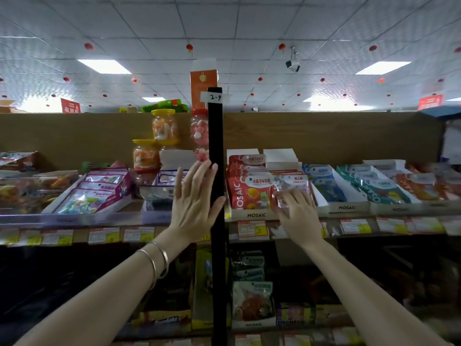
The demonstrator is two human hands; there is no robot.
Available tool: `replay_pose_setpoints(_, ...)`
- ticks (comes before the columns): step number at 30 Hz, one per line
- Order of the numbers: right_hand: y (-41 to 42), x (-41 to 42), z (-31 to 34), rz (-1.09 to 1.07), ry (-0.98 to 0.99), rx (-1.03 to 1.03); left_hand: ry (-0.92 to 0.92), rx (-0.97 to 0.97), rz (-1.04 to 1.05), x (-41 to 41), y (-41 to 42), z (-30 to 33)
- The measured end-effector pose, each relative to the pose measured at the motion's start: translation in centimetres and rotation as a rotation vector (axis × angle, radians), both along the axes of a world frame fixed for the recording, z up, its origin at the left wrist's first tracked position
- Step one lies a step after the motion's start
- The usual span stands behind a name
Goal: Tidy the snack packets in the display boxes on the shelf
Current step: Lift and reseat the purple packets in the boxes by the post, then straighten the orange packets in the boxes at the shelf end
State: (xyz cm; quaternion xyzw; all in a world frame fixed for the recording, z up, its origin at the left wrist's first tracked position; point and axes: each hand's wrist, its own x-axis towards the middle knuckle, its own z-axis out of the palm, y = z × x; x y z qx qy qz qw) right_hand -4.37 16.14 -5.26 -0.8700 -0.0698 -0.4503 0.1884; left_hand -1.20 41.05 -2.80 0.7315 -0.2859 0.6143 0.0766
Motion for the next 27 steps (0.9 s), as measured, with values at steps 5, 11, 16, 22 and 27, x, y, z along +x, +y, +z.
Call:
replay_pose_setpoints(5, -4.1, -1.3, -0.3, -0.082, -0.005, -0.084, 0.011, 0.202, -0.021, -1.0, -6.3, -1.4)
replay_pose_setpoints(11, -9.9, -2.2, 0.2, -0.136, 0.067, -0.122, 0.069, 0.251, 0.058, -1.3, -13.5, -1.5)
replay_pose_setpoints(16, -14.6, -2.6, 1.3, -0.198, 0.073, -0.242, 0.127, 0.173, 0.116, -1.2, -17.6, -0.4)
replay_pose_setpoints(22, -20.5, -3.7, 1.9, -0.247, 0.132, -0.264, 0.206, 0.151, 0.166, -1.5, -23.9, -0.1)
replay_pose_setpoints(27, -27.0, -5.1, 1.4, -0.281, 0.162, -0.278, 0.243, 0.148, 0.122, -2.3, -31.2, -0.8)
